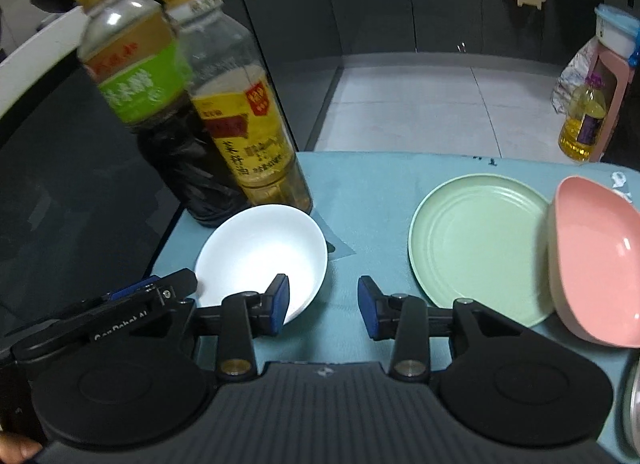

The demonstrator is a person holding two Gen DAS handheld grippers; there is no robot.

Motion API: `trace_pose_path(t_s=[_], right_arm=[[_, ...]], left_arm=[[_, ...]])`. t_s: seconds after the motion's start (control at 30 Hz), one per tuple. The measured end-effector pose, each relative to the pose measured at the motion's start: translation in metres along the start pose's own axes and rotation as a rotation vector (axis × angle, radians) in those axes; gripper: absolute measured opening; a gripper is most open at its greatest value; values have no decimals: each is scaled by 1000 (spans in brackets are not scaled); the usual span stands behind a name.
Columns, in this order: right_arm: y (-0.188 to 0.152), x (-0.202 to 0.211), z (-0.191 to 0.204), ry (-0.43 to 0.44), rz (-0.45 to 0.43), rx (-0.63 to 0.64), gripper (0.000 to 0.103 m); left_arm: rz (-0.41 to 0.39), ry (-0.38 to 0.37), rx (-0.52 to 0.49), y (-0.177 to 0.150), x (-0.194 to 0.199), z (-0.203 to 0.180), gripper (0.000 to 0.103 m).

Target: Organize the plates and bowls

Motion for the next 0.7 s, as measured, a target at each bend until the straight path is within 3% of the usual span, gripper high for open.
trace_pose_path(t_s=[0.17,0.27,0.3,0.33,0.37,0.53,0.7], right_arm=[[5,-19,-4,5,25,-27,33],[5,-31,-3,-15,45,-23,32],[5,-35,-4,-24,53,-22,25],[5,-39,-2,-15,65,-13,18],[3,-40,0,14,79,-5,1],[-7,-17,3,-13,62,40,1],[-25,25,8,-14,14,71,2]], left_arm=[[33,5,-16,2,-21,-9,32],[58,-17,-46,-2,-31,-16,24],[74,-20,-53,-3,-35,-16,16],[85,-36,-63,-6,-37,-17,15],[76,-39,-71,-8,-35,-18,14],[98,-59,-81,-18,-12,-21,14],[55,-79,-98,-33,29,-28,14]])
Point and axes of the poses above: each gripper's, at about its wrist camera, not at the fingertips, and x roughly against the way its jaws point, z to its left, y to its top, the point moved 5 cm from there along -x, roughly the way its jaws point, and after that the axes turned 7 degrees about z, right-handed, at the moved point
